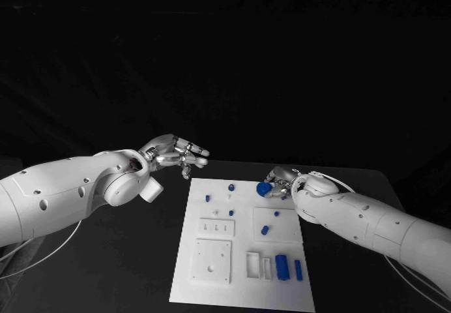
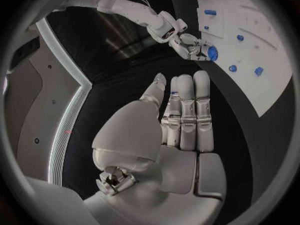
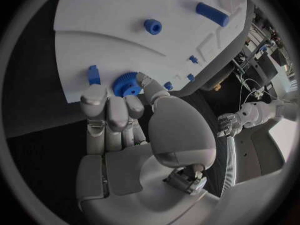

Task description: Assemble the parts on the task board

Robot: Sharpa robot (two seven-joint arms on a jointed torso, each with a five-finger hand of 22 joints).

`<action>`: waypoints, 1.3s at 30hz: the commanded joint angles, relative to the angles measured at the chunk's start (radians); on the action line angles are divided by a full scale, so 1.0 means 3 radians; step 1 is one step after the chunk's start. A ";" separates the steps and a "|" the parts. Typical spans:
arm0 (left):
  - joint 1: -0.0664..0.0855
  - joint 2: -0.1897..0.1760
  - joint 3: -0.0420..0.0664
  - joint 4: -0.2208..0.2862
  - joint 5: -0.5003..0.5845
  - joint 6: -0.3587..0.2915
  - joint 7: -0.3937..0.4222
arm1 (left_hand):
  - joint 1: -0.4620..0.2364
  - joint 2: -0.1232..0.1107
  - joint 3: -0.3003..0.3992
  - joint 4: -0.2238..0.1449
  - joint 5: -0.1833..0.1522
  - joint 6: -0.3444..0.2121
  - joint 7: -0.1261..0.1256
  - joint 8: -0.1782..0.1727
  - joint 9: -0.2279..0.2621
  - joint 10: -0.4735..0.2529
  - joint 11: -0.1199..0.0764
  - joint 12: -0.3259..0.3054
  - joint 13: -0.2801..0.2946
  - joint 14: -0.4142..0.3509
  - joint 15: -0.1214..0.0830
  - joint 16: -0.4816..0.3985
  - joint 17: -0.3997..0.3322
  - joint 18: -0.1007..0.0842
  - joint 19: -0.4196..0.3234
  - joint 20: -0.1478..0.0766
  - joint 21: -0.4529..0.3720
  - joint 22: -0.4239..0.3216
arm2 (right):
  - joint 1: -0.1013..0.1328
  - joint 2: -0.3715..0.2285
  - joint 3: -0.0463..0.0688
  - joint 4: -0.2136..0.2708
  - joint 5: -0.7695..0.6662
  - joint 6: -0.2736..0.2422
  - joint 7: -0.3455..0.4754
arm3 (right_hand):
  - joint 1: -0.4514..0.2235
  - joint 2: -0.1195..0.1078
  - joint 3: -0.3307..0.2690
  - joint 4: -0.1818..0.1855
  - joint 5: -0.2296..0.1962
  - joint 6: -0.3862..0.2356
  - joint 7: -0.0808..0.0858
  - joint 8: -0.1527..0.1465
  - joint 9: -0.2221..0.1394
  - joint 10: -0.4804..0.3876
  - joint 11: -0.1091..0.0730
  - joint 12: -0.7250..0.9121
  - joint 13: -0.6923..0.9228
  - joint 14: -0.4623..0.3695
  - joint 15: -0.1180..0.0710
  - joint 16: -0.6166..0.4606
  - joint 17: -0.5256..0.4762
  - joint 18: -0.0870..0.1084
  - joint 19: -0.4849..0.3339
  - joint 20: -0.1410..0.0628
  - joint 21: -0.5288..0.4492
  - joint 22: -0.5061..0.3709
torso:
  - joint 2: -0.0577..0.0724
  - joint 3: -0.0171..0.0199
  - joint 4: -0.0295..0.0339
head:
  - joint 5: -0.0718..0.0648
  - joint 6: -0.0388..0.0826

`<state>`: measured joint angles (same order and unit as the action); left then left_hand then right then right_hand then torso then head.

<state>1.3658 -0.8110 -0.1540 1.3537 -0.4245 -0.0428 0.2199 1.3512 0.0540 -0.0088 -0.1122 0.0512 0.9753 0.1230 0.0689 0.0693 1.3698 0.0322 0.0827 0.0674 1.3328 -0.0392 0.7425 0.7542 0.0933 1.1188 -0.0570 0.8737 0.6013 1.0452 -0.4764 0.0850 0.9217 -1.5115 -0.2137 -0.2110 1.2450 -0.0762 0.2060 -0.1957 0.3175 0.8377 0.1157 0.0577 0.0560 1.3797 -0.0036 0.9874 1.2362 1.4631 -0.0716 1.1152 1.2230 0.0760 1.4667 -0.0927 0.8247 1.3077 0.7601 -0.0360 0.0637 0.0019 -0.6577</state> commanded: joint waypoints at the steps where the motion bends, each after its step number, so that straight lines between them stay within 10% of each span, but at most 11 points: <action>1: 0.0006 0.0007 0.0003 0.0017 -0.0040 0.0070 -0.0016 | -0.0016 -0.0018 0.0002 0.0025 0.0011 0.0006 0.0020 -0.0010 -0.0002 -0.0021 0.0005 -0.0023 -0.0004 0.0009 0.0006 -0.0026 0.0001 0.0050 0.0034 -0.0001 -0.0028 0.0009 | -0.0009 0.0009 -0.0004 -0.0021 -0.0035 -0.0005 -0.0062 | 0.0005 0.0014 0.0001 0.0017 -0.0023 0.0010 0.0004 -0.0007 -0.0001 0.0025 0.0004 0.0012 0.0005 0.0021 0.0006 0.0014 -0.0003 -0.0003 0.0017 0.0015 0.0027 0.0351 | 0.0003 0.0001 -0.0001 | 0.0023 -0.0001; 14: 0.0009 0.0014 0.0003 0.0034 -0.0056 0.0094 -0.0045 | -0.0011 -0.0024 0.0008 0.0044 0.0010 0.0005 0.0023 -0.0011 -0.0002 -0.0042 0.0014 -0.0034 -0.0005 0.0020 0.0011 -0.0111 -0.0017 0.0047 0.0056 0.0005 -0.0118 0.0028 | -0.0010 0.0043 -0.0004 -0.0042 -0.0032 -0.0010 -0.0066 | -0.0062 0.0026 0.0018 0.0125 -0.0077 0.0553 -0.0012 0.0012 0.0024 0.0024 0.0001 0.0016 0.0017 0.0018 0.0010 0.0017 -0.0014 -0.0003 0.0011 0.0021 0.0021 0.0348 | -0.0004 0.0006 -0.0003 | 0.0030 -0.0009; 24: 0.0009 0.0012 0.0002 0.0037 -0.0056 0.0113 -0.0064 | -0.0011 -0.0027 0.0011 0.0049 0.0010 0.0006 0.0024 -0.0011 -0.0002 -0.0055 0.0018 -0.0038 -0.0006 0.0023 0.0015 -0.0142 -0.0020 0.0046 0.0063 0.0008 -0.0154 0.0040 | -0.0010 0.0042 -0.0005 -0.0036 -0.0031 -0.0062 -0.0068 | -0.0092 0.0105 0.0366 0.0112 -0.0345 0.1041 -0.0135 0.0021 0.0044 0.0016 -0.0063 -0.0010 0.0017 0.0017 -0.0032 0.0003 -0.0027 -0.0034 0.0002 -0.0019 0.0005 0.0344 | 0.0001 0.0004 -0.0008 | 0.0028 -0.0015; 39: 0.0010 0.0008 0.0002 0.0043 -0.0058 0.0132 -0.0097 | -0.0013 -0.0028 0.0014 0.0060 0.0010 -0.0007 0.0029 -0.0010 -0.0001 -0.0076 0.0026 -0.0041 -0.0007 0.0020 0.0021 -0.0170 -0.0019 0.0048 0.0069 0.0014 -0.0194 0.0059 | -0.0047 0.0059 -0.0079 -0.0016 -0.0336 -0.0177 -0.0092 | -0.0026 -0.0082 0.0367 -0.0020 -0.0333 0.0944 -0.0097 0.0015 0.0036 -0.0015 -0.0043 -0.0118 -0.0035 0.0005 -0.0024 -0.0085 -0.0087 -0.0040 -0.0022 -0.0020 -0.0101 0.0322 | 0.0000 0.0005 -0.0004 | 0.0026 -0.0038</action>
<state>1.3674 -0.8098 -0.1540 1.3639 -0.4374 -0.0216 0.1896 1.3512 0.0540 -0.0052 -0.0992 0.0512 0.9717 0.1265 0.0689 0.0692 1.3559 0.0393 0.0744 0.0666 1.3364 -0.0357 0.6950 0.7497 0.0929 1.1369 -0.0536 0.8207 0.6174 1.0428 -0.4605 0.0676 0.9161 -1.5627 -0.2741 -0.2259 1.2382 -0.0917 0.3150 -0.1981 0.2159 1.1250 0.0911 0.0610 0.0664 1.3839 -0.0163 0.9539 1.2264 1.4666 -0.0751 1.0914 1.1975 0.0762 1.4630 -0.0964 0.7961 1.3075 0.7602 -0.0345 0.0626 0.0089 -0.6674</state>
